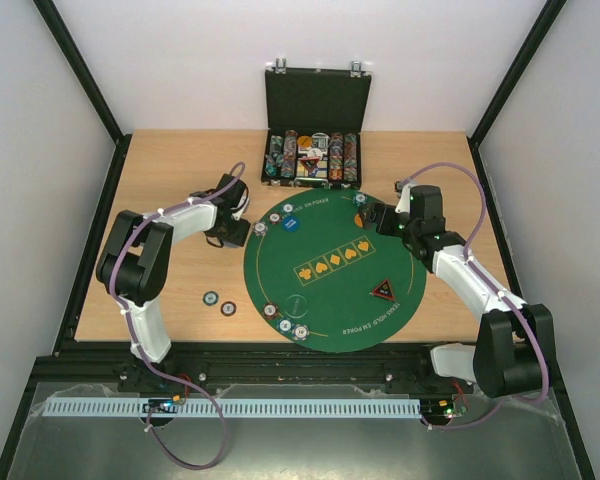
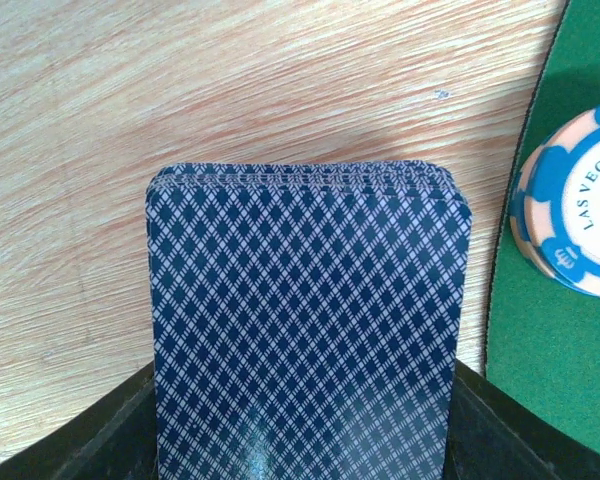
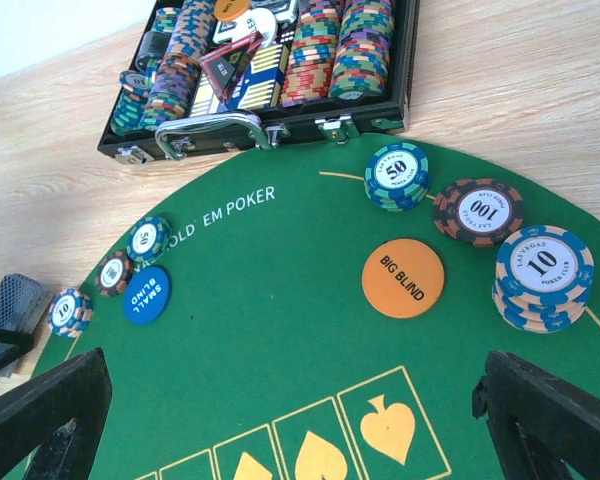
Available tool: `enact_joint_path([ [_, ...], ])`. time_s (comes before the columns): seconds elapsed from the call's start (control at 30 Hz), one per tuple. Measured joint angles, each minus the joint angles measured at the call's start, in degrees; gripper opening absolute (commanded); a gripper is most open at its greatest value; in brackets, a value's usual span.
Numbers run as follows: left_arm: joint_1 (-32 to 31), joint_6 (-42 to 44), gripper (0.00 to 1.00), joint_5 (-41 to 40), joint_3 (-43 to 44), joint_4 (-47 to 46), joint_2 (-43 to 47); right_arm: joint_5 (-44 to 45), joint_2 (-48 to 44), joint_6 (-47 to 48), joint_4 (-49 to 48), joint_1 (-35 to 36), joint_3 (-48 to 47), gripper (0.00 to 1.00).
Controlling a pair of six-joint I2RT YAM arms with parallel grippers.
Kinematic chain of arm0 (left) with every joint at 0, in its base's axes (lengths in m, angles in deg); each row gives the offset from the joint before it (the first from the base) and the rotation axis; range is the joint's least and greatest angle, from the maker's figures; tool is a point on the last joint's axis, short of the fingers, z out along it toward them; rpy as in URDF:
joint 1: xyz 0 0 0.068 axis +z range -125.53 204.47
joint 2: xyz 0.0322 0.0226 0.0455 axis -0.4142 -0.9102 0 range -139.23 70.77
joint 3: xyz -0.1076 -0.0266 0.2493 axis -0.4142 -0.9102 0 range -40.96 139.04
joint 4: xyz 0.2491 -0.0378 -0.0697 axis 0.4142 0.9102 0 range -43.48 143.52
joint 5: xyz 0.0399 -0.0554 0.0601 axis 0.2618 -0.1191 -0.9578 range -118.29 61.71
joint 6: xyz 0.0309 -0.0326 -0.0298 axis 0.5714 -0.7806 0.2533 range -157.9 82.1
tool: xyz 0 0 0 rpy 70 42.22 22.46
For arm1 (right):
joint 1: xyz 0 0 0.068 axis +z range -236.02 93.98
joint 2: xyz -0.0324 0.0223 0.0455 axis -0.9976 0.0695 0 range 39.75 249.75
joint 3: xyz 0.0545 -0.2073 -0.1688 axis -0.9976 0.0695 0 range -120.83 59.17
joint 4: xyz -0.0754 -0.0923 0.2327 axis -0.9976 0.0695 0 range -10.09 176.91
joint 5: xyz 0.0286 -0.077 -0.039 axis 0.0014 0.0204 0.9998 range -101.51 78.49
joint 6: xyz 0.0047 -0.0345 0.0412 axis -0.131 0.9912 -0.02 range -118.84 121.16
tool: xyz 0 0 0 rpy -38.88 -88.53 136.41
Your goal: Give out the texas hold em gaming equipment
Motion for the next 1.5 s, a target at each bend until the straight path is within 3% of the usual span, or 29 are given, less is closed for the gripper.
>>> enact_joint_path([
  [0.5,-1.1,-0.1,0.57,-0.8,-3.7,1.4,6.3,-2.5,0.3,-0.5,1.5,0.0,-1.1,0.99],
  [0.87,-12.7,0.0,0.57,3.1,-10.8,1.0,20.5,-16.3,-0.9,-8.4,2.3,2.9,-0.3,1.0],
  [1.17,-23.0,2.3,0.57,8.7,-13.1,-1.4,25.1,-26.8,-0.3,-10.8,6.2,7.3,1.3,0.95],
  [1.5,-30.0,4.0,0.58,9.6,-14.6,-2.1,26.2,-30.6,4.9,-11.1,8.3,11.4,1.9,0.89],
])
